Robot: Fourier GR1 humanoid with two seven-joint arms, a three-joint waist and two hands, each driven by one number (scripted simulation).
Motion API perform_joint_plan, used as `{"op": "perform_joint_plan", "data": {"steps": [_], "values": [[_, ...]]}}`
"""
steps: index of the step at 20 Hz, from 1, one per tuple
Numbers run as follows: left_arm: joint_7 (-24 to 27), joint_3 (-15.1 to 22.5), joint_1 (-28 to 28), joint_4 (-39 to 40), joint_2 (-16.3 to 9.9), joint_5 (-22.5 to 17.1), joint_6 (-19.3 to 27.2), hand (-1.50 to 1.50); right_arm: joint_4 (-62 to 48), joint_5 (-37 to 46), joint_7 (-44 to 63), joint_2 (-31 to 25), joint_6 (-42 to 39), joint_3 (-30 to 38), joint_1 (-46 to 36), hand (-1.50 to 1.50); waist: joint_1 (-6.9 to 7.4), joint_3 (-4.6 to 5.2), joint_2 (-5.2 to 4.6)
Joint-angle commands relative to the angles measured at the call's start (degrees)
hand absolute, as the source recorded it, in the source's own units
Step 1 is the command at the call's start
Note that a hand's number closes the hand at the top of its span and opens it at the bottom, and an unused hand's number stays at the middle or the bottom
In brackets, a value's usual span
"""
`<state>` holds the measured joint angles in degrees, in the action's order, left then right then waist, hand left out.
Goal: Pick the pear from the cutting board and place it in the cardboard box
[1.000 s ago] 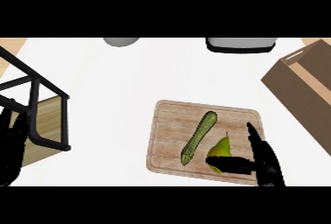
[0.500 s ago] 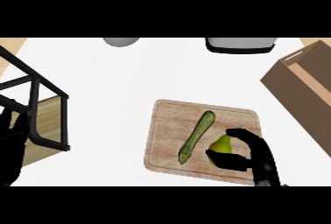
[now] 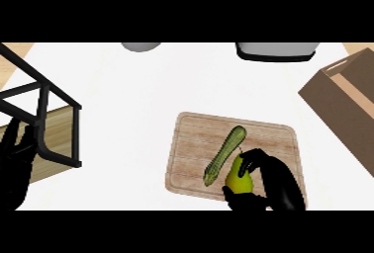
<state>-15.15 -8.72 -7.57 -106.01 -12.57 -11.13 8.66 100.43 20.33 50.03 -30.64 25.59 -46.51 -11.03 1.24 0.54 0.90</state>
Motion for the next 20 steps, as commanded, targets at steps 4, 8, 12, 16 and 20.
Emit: {"op": "perform_joint_plan", "data": {"steps": [4,8,12,16,20], "values": [[0.1,6.2,4.9,1.2,2.9,0.7,-1.3,0.00,6.7,16.6,-12.1,-5.8,-12.1,-18.1,-8.0,1.50,-2.57,-0.35,-0.43],[1.8,6.7,4.9,2.2,3.9,2.7,-0.3,0.00,11.6,25.2,-11.6,-7.0,-11.5,-20.5,-8.0,1.50,-3.72,-0.46,-0.55],[1.5,5.6,3.7,1.1,2.9,1.6,-2.1,0.00,22.6,24.5,-10.8,-13.5,-18.4,-17.3,-11.0,1.50,-3.44,-0.44,-0.56],[0.5,4.3,6.0,2.0,1.9,1.9,-1.8,0.00,32.4,27.3,-4.6,-11.8,-21.0,-17.1,-9.8,1.50,-4.24,-0.43,-0.56],[0.9,4.4,2.4,-0.2,3.0,1.6,-2.2,0.00,38.9,25.7,1.3,-12.5,-15.4,-6.9,-7.2,1.50,-5.14,-0.50,-0.64]]}}
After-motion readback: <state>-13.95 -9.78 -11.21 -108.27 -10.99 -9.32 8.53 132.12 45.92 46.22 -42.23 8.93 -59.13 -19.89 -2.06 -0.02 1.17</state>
